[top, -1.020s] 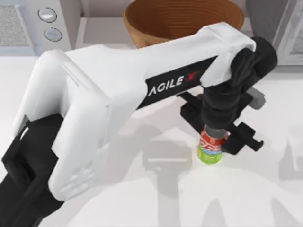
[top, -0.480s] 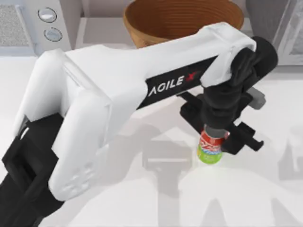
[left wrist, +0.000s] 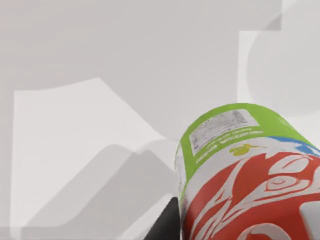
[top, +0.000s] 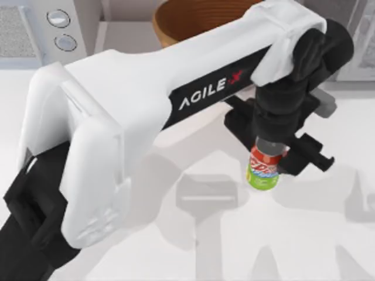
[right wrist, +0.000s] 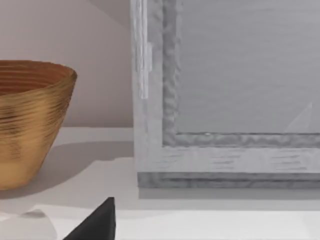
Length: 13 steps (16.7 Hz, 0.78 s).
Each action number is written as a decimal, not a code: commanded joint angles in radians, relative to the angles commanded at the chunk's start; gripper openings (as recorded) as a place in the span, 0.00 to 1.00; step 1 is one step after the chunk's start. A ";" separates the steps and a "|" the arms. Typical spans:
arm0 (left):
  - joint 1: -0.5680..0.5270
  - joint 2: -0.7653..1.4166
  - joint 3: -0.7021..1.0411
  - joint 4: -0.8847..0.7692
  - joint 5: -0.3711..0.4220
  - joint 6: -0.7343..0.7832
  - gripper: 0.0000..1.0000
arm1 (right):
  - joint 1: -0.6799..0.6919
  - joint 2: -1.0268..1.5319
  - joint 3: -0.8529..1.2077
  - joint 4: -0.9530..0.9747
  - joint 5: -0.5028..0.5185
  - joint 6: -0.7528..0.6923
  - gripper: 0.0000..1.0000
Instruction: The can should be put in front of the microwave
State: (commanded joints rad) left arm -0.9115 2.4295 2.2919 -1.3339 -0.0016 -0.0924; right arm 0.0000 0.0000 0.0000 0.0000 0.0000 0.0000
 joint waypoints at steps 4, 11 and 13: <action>0.013 -0.002 -0.007 -0.004 -0.001 0.006 0.00 | 0.000 0.000 0.000 0.000 0.000 0.000 1.00; 0.374 -0.077 -0.113 -0.077 -0.003 0.148 0.00 | 0.000 0.000 0.000 0.000 0.000 0.000 1.00; 0.547 -0.110 -0.164 -0.074 0.001 0.209 0.00 | 0.000 0.000 0.000 0.000 0.000 0.000 1.00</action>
State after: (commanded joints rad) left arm -0.3648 2.3193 2.1282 -1.4084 -0.0008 0.1161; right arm 0.0000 0.0000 0.0000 0.0000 0.0000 0.0000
